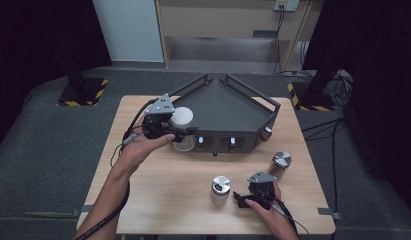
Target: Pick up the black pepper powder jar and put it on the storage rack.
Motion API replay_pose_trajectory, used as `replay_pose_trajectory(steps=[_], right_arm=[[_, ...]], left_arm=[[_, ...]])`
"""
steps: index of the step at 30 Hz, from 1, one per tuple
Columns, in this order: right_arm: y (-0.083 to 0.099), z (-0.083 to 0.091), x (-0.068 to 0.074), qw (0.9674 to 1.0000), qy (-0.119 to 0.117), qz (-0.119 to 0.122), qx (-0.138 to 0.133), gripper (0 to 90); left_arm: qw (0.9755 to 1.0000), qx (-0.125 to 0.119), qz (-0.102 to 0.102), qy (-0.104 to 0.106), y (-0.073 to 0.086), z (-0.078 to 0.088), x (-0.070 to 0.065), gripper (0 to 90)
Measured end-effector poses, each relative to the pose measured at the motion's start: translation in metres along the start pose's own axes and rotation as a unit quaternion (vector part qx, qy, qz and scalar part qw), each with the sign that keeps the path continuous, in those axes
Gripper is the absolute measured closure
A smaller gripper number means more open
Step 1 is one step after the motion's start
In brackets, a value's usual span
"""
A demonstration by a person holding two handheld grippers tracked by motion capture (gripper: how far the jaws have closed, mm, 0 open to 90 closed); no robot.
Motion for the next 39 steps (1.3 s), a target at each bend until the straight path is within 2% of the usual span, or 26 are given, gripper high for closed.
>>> replay_pose_trajectory(steps=[13, 21, 39], right_arm=[[0.0, 0.0, 0.0, 1.0, 0.0, -0.001, 0.0, 1.6], [0.0, 0.0, 0.0, 1.0, -0.001, -0.001, 0.0, 1.6], [0.0, 0.0, 0.0, 1.0, 0.0, 0.002, 0.0, 1.6]], left_arm=[[1.0, -0.003, 0.001, 0.002, -0.018, -0.007, 0.018, 33.1], [0.9998, -0.014, 0.011, 0.002, -0.026, -0.014, 0.031, 33.1], [0.9995, -0.009, 0.023, -0.017, -0.04, -0.037, 0.064, 33.1]])
Point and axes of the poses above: each handheld gripper's, and its own axes: z roughly backward along the jaws, y roughly out of its underside, x roughly to its left, the point moved 6 cm from there along -z, roughly forward along the jaws, and after that the axes turned 12 degrees about x, right-handed, at the moved point
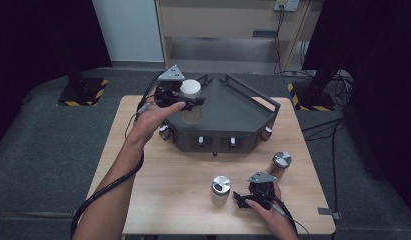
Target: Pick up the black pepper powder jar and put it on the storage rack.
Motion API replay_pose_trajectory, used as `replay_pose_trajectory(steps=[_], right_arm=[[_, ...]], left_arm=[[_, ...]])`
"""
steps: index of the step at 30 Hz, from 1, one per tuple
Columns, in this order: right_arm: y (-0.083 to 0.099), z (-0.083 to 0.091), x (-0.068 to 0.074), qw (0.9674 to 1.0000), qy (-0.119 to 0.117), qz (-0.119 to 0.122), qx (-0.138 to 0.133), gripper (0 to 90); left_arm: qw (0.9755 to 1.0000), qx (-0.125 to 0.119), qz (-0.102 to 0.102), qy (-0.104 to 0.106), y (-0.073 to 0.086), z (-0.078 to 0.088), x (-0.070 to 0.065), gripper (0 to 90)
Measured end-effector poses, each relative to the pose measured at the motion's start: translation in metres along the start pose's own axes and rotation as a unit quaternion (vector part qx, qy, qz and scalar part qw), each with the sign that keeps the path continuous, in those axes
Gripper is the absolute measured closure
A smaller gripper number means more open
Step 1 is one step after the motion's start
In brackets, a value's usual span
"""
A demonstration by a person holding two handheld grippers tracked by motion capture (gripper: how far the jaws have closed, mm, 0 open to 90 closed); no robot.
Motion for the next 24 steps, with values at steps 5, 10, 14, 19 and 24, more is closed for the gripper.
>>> replay_pose_trajectory(steps=[5, 10, 14, 19, 24], right_arm=[[0.0, 0.0, 0.0, 1.0, 0.0, 0.0, 0.0, 1.6], [0.0, 0.0, 0.0, 1.0, 0.0, 0.0, 0.0, 1.6], [0.0, 0.0, 0.0, 1.0, 0.0, 0.0, 0.0, 1.6], [0.0, 0.0, 0.0, 1.0, -0.001, 0.0, 0.0, 1.6], [0.0, 0.0, 0.0, 1.0, -0.001, 0.0, 0.0, 1.6]], left_arm=[[1.0, 0.002, 0.006, -0.002, 0.002, -0.006, 0.009, 33.1], [0.9999, 0.004, 0.013, -0.002, 0.007, -0.01, 0.013, 33.1], [0.9998, 0.006, 0.02, -0.002, 0.012, -0.016, 0.017, 33.1], [0.9996, 0.014, 0.023, -0.005, 0.015, -0.024, 0.021, 33.1], [0.9996, 0.018, 0.022, -0.005, 0.015, -0.029, 0.022, 33.1]])
Point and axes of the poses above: each handheld gripper's, and its own axes: z roughly backward along the jaws, y roughly out of its underside, x roughly to its left, the point moved 6 cm from there along -z, roughly forward along the jaws, and after that the axes turned 12 degrees about x, right-handed, at the moved point
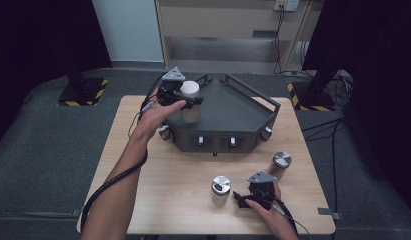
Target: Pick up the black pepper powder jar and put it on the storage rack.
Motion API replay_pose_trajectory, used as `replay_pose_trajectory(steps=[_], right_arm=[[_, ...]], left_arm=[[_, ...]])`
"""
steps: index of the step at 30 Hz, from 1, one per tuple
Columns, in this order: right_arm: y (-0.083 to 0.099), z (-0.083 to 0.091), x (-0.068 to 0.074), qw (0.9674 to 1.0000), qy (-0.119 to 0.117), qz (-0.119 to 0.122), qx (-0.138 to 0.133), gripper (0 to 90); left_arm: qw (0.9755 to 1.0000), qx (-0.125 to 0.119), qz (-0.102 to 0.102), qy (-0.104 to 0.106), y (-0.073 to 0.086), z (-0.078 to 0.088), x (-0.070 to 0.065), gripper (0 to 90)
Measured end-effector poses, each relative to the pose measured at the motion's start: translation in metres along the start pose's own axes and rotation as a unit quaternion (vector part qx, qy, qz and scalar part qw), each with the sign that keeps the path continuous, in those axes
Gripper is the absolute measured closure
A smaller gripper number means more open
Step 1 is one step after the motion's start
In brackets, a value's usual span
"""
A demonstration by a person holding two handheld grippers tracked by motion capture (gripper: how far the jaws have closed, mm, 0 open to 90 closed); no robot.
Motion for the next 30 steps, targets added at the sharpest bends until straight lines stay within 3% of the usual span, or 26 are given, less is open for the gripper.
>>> replay_pose_trajectory(steps=[30], right_arm=[[0.0, 0.0, 0.0, 1.0, -0.001, -0.001, 0.0, 1.6]], left_arm=[[0.9999, 0.011, 0.003, -0.002, 0.006, -0.016, 0.005, 33.1]])
Point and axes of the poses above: each handheld gripper's, and its own axes: z roughly backward along the jaws, y roughly out of its underside, x roughly to its left, the point moved 6 cm from there along -z, roughly forward along the jaws, and after that the axes turned 12 degrees about x, right-handed, at the moved point
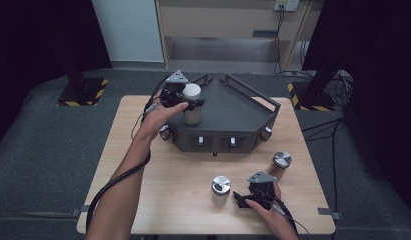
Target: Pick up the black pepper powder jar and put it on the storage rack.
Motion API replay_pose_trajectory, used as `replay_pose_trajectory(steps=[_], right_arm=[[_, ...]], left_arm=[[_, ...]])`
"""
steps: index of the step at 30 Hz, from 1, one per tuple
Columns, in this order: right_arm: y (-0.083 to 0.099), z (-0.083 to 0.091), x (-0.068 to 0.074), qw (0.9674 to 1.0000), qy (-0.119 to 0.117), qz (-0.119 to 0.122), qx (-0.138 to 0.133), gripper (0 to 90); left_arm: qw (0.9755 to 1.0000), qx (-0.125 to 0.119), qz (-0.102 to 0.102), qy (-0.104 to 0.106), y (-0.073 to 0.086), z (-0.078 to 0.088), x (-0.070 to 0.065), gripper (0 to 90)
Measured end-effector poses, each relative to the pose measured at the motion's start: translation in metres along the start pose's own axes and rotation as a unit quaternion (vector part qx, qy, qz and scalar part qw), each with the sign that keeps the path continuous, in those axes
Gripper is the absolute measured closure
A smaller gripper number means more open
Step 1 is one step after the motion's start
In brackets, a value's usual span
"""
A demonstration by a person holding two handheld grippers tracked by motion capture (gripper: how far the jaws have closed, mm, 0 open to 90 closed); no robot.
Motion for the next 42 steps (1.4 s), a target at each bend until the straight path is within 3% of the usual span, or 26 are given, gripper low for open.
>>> replay_pose_trajectory(steps=[29, 36, 39, 42], right_arm=[[0.0001, -0.0001, 0.0, 1.0, 0.0, 0.0, 0.0, 1.7], [0.0001, -0.0001, 0.0, 1.0, 0.0, 0.0, 0.0, 1.6], [0.0001, -0.0001, 0.0, 1.0, 0.0, 0.001, 0.0, 1.6], [0.0, 0.0, 0.0, 1.0, 0.0, 0.0, 0.0, 1.6]], left_arm=[[0.9998, 0.011, 0.014, 0.008, 0.0004, -0.0056, 0.0051, 32.8], [0.9997, 0.002, 0.021, 0.011, 0.003, -0.0052, 0.0055, 32.1], [0.9998, -0.004, 0.02, 0.006, 0.0014, -0.0023, 0.0035, 28.8], [0.9998, 0.001, 0.02, -0.007, -0.001, 0.0006, 0.0011, 20.0]])
Point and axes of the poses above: each handheld gripper's, and its own axes: z roughly backward along the jaws, y roughly out of its underside, x roughly to its left, the point moved 6 cm from there along -z, roughly forward along the jaws, and after that the axes turned 12 degrees about x, right-handed, at the moved point
